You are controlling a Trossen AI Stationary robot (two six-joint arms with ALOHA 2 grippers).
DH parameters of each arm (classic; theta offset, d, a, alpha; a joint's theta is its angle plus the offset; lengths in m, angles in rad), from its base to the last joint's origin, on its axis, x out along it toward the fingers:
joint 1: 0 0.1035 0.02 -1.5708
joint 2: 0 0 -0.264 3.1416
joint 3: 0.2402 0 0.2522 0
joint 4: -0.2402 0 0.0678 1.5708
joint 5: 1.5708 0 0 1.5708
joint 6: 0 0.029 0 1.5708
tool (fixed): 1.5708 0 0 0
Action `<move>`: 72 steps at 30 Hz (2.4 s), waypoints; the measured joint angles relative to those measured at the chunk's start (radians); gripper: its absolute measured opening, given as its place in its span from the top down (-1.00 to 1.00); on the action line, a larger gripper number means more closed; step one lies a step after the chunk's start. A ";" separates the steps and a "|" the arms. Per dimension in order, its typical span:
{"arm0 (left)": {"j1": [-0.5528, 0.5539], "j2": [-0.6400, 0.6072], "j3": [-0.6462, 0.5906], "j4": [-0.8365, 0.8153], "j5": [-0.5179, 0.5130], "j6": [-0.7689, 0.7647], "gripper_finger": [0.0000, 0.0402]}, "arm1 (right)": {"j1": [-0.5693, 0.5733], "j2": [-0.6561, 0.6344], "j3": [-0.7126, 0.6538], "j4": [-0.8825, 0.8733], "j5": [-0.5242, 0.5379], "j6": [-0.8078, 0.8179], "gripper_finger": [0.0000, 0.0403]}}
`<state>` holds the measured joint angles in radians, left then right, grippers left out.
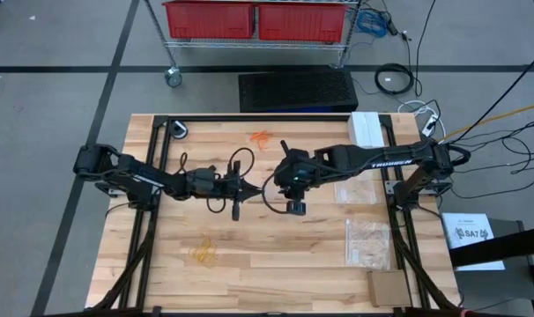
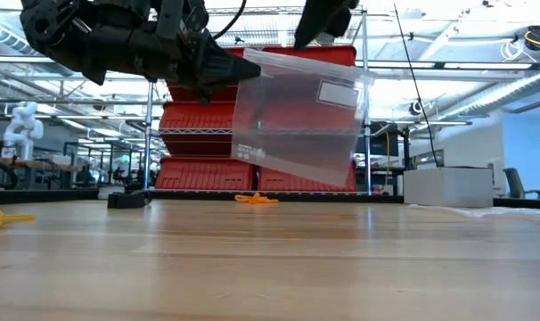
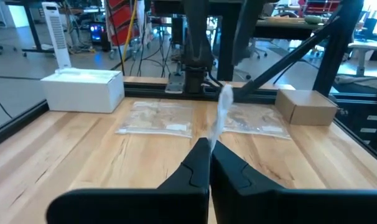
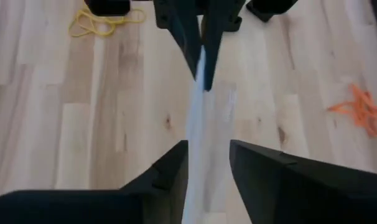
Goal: Sort rubber bands
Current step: Open the top right zip bag
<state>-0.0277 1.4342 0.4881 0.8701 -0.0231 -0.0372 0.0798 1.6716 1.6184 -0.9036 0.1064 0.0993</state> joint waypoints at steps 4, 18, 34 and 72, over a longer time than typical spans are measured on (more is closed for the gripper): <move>0.000 0.000 0.000 -0.001 0.000 0.000 1.00 | 0.024 0.009 0.000 -0.008 0.052 -0.006 0.76; 0.001 0.000 0.000 -0.025 -0.020 -0.007 1.00 | 0.082 0.109 0.000 0.023 0.159 0.020 1.00; 0.001 0.000 0.000 -0.039 -0.020 -0.009 1.00 | 0.063 0.135 -0.001 0.040 0.191 0.021 1.00; -0.027 0.000 0.000 -0.157 0.021 0.021 1.00 | 0.067 0.036 -0.667 1.069 0.227 0.063 0.95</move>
<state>-0.0551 1.4345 0.4881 0.7128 -0.0017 -0.0159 0.1473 1.7073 0.9517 0.1654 0.3332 0.1620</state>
